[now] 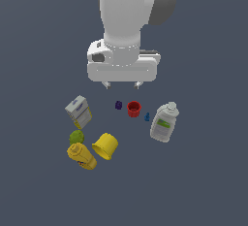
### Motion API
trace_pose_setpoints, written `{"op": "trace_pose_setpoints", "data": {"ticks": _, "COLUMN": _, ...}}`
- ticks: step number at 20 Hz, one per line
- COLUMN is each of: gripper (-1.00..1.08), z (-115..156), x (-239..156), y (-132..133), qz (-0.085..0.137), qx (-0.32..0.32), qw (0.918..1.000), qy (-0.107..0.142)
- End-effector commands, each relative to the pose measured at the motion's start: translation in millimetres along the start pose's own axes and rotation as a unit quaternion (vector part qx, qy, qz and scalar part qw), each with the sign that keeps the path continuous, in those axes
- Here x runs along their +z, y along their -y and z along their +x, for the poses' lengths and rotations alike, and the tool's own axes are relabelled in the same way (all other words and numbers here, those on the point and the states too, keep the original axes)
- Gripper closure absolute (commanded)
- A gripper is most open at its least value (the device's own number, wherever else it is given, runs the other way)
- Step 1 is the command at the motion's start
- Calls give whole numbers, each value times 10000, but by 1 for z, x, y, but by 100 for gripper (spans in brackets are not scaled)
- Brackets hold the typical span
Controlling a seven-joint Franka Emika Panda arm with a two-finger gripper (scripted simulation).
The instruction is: Pick up a designated object from a clutter of objects.
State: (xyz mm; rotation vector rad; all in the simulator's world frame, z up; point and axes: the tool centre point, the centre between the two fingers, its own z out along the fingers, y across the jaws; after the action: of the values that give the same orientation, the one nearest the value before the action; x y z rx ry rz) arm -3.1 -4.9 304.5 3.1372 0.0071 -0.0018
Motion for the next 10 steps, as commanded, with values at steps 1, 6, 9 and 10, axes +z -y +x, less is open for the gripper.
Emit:
{"op": "trace_pose_setpoints", "data": {"ticks": 1, "gripper": -92, "z": 0, "x": 0, "y": 0, "qz": 0, "qx": 0, "qw": 10000, "qy": 0}}
{"op": "trace_pose_setpoints", "data": {"ticks": 6, "gripper": -92, "z": 3, "x": -11, "y": -4, "qz": 65, "qx": 99, "qw": 9999, "qy": -99}}
{"op": "trace_pose_setpoints", "data": {"ticks": 9, "gripper": -92, "z": 4, "x": -21, "y": -6, "qz": 112, "qx": 160, "qw": 9997, "qy": -173}}
{"op": "trace_pose_setpoints", "data": {"ticks": 10, "gripper": -92, "z": 4, "x": -22, "y": -6, "qz": 117, "qx": 164, "qw": 9996, "qy": -182}}
